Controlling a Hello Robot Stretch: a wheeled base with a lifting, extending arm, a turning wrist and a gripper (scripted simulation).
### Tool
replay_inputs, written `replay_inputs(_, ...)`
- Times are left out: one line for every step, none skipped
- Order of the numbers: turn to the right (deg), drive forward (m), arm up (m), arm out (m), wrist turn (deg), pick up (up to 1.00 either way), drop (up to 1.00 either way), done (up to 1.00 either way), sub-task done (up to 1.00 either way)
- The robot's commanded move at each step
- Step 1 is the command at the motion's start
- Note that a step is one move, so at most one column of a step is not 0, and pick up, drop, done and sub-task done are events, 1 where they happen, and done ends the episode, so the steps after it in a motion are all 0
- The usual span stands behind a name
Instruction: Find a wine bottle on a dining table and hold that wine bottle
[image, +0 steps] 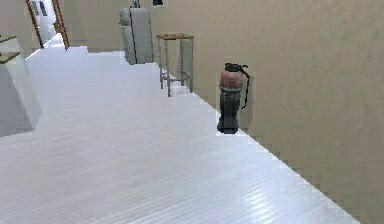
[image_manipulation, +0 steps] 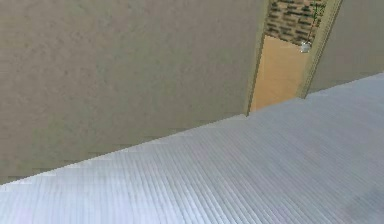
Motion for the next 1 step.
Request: replay_inputs(45.0, 0.0, 0.0, 0.0, 0.0, 0.0, 0.0, 0.0, 0.0)
